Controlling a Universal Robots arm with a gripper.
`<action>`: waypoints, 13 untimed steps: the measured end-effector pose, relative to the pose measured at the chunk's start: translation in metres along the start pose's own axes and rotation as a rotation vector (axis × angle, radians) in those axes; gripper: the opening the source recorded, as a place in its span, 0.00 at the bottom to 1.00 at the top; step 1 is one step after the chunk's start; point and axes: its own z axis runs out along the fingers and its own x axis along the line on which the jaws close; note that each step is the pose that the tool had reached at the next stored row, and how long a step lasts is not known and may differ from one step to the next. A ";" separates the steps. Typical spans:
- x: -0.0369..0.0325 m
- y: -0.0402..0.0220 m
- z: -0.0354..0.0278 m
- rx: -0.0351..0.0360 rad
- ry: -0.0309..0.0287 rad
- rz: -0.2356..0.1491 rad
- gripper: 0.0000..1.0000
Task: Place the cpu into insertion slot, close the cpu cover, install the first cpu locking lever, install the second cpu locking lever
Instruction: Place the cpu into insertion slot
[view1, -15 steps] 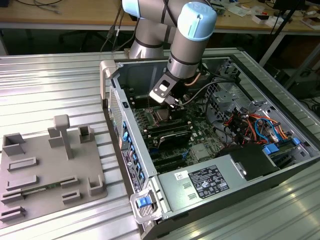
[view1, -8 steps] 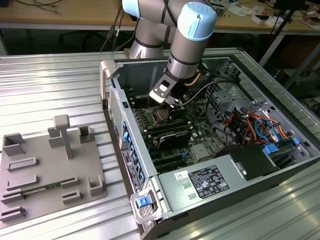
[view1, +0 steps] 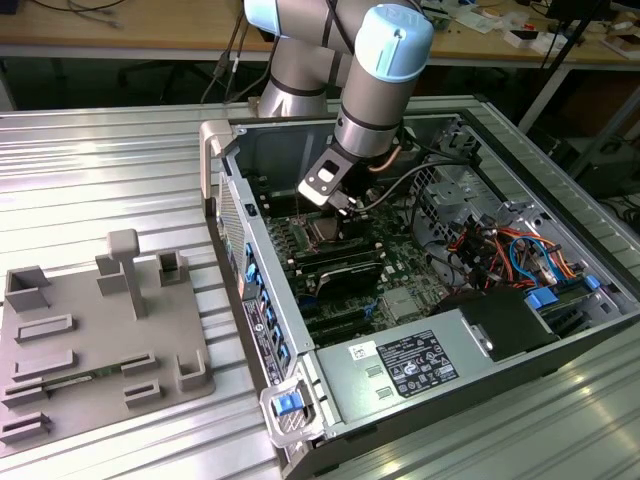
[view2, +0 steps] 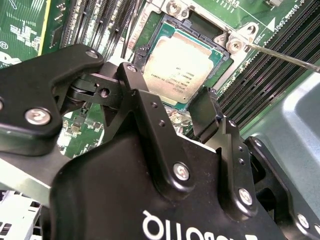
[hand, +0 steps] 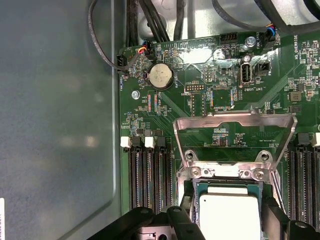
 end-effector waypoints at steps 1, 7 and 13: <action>0.0000 0.0000 0.0000 -0.0001 0.0000 0.000 0.61; 0.0001 0.0000 -0.0003 -0.0002 0.0004 0.000 0.62; 0.0000 -0.0001 -0.0005 0.0000 0.0000 0.000 0.69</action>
